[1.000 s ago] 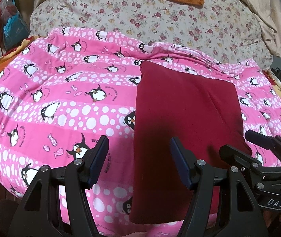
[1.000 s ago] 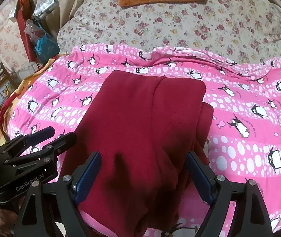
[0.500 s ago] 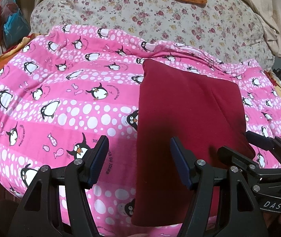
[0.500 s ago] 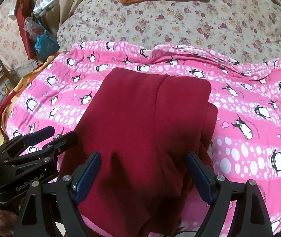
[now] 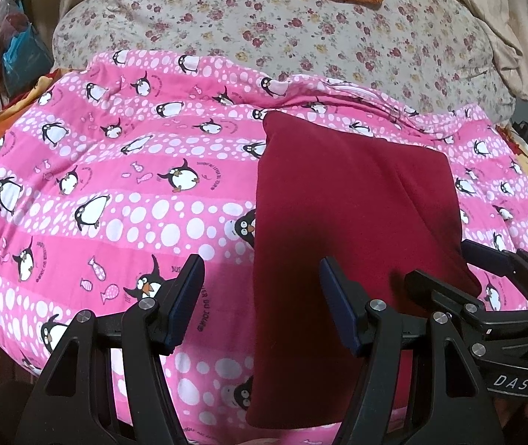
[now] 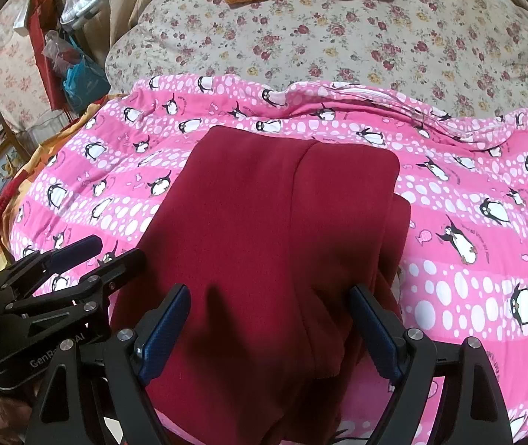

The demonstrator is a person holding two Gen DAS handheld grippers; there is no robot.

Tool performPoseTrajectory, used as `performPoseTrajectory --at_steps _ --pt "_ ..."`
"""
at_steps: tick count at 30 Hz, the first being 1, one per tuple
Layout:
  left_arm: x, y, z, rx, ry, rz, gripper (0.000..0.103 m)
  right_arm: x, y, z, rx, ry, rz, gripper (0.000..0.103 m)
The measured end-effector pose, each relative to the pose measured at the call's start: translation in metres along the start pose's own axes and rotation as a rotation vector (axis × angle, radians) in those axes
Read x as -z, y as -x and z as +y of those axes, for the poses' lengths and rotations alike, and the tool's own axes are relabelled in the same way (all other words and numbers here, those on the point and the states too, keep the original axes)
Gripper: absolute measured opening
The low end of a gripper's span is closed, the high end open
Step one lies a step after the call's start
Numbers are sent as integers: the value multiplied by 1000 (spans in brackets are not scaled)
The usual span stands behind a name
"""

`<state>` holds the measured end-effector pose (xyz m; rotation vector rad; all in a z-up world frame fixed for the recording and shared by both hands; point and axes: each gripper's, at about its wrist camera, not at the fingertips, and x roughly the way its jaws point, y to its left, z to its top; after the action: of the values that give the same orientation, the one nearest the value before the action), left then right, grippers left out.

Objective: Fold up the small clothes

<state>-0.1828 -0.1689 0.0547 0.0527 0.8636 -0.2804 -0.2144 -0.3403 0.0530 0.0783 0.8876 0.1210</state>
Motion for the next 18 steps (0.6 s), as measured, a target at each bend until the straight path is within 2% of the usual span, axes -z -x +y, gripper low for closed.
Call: performPoseTrajectory --at_steps 18 --pt "0 -2 -2 1 -1 2 64 1 -3 0 3 -4 7 86"
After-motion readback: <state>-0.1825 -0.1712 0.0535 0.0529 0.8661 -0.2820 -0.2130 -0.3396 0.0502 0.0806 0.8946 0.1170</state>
